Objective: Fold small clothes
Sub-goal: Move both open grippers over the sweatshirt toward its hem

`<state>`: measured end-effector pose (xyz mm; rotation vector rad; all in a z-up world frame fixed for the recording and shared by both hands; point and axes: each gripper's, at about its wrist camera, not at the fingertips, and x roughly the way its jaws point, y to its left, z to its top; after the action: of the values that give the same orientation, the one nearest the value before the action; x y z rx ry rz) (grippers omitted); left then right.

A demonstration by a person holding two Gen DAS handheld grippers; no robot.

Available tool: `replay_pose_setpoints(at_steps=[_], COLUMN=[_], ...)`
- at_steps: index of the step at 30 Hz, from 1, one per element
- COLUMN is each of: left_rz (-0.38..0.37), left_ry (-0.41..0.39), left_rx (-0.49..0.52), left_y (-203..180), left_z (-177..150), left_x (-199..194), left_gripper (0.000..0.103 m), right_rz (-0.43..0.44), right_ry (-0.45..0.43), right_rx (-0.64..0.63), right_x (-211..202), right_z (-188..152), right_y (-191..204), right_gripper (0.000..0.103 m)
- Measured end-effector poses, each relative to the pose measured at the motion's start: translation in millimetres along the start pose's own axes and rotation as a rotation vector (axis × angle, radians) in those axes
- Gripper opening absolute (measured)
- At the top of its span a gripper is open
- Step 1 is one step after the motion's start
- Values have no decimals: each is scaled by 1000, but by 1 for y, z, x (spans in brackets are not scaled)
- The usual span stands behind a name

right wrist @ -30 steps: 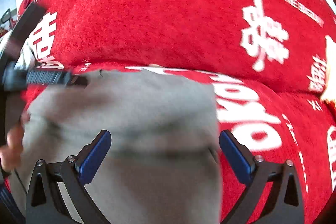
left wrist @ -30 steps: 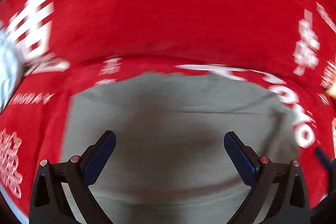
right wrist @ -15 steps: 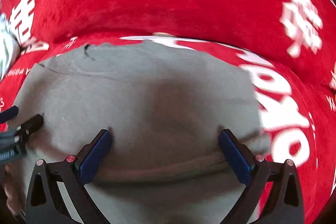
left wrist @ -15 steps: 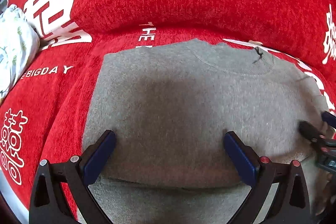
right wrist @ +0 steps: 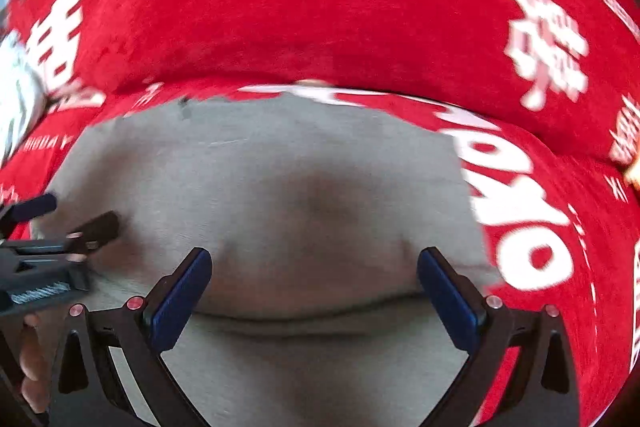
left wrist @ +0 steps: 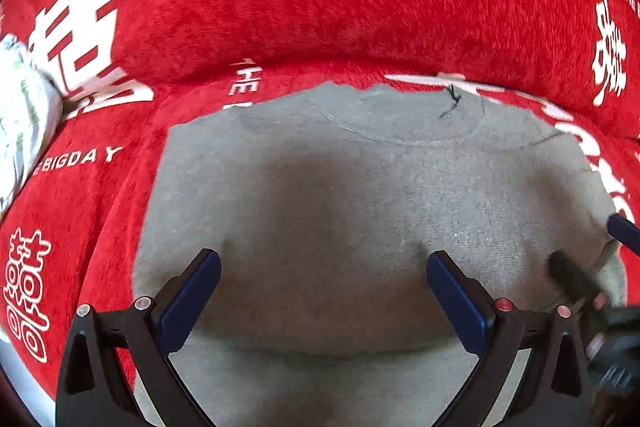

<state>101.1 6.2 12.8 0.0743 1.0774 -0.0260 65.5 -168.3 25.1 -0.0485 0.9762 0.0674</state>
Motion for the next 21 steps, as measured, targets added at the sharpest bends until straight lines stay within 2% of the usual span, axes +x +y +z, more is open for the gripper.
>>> replay_pose_setpoints(at_steps=[2,3,5,8,10,12,16,18,21], left_rz=[13,-22,-22,-10,-36,-69,-29,-27,-41], left_ry=[25,21,17,6,-20,-40,-2,-27,-27], left_rx=[0,-20,-31,-45,-70,-61,11,5,-3], left_y=[3,11,22,33,35,30,13,15,17], left_z=[-2,-3,-5,-10,-17,-28,-52,-67,-85], left_x=[8,9,7,0,-13,-23,-20,-24,-37], left_gripper=[103,103,103,103,103,103,103,103,103], right_rz=[-31,-42,-10,-43,-44,4,-6,-4,8], right_ry=[45,48,32,22,-7,-30,35,-26,-26], right_rx=[-45,-45,14,55,61,44,-41,-23,-21], right_x=[14,18,18,10,-4,-14,-7,-18,-33], right_z=[-1,-4,-8,-11,-14,-23,-56,-70,-90], right_y=[10,8,-5,-15,-10,0,25,23,18], right_gripper=[102,102,102,102,103,103,102,102,102])
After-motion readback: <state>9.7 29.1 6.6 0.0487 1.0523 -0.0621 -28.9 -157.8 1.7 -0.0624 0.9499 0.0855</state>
